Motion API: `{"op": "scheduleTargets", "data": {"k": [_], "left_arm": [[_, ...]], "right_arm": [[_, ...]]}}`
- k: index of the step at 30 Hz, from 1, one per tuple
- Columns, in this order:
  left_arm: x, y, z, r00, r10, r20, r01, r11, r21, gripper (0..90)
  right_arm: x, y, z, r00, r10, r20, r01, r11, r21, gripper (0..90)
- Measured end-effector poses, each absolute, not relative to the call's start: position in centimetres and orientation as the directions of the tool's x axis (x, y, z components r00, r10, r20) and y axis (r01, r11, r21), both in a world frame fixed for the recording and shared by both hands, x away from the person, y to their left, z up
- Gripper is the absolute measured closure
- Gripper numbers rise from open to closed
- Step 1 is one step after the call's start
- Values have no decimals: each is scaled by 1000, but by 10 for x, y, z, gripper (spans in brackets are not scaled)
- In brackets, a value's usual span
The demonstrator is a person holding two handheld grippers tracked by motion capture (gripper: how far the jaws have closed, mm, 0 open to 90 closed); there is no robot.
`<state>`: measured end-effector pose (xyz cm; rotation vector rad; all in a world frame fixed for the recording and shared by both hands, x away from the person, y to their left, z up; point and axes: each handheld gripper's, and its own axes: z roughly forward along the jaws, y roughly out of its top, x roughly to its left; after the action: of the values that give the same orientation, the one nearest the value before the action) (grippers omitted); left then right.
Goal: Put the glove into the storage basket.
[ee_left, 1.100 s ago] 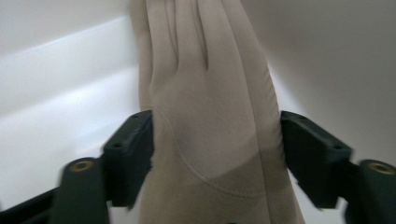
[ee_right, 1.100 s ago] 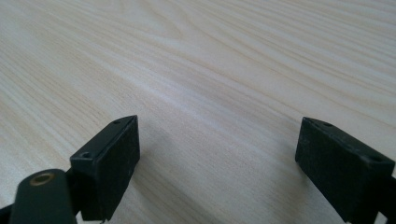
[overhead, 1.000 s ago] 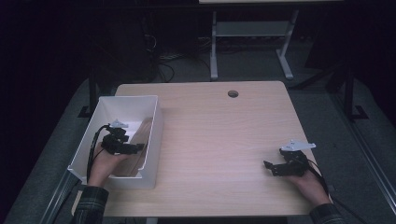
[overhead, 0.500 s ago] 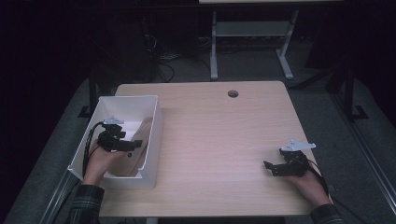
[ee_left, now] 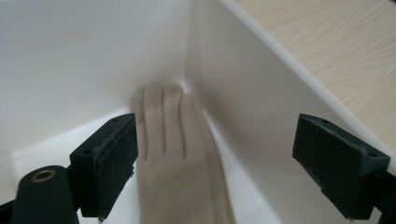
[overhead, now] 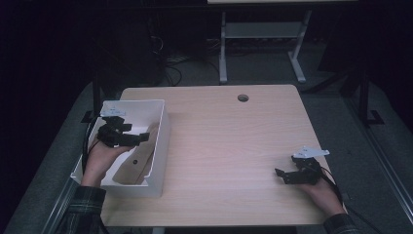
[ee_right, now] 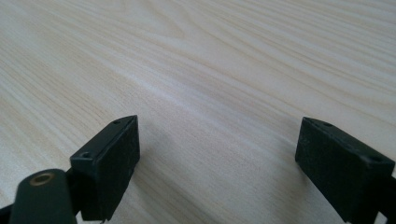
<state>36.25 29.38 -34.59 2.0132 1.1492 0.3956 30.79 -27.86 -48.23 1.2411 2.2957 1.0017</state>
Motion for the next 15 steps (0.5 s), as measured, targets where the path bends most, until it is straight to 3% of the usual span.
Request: {"op": "scheduleTargets", "data": {"k": [15], "left_arm": [[356, 251, -306, 640, 752, -161, 518, -267, 812, 140]], "right_arm": [[308, -279, -482, -558, 829, 30, 586, 368, 722, 134]]}}
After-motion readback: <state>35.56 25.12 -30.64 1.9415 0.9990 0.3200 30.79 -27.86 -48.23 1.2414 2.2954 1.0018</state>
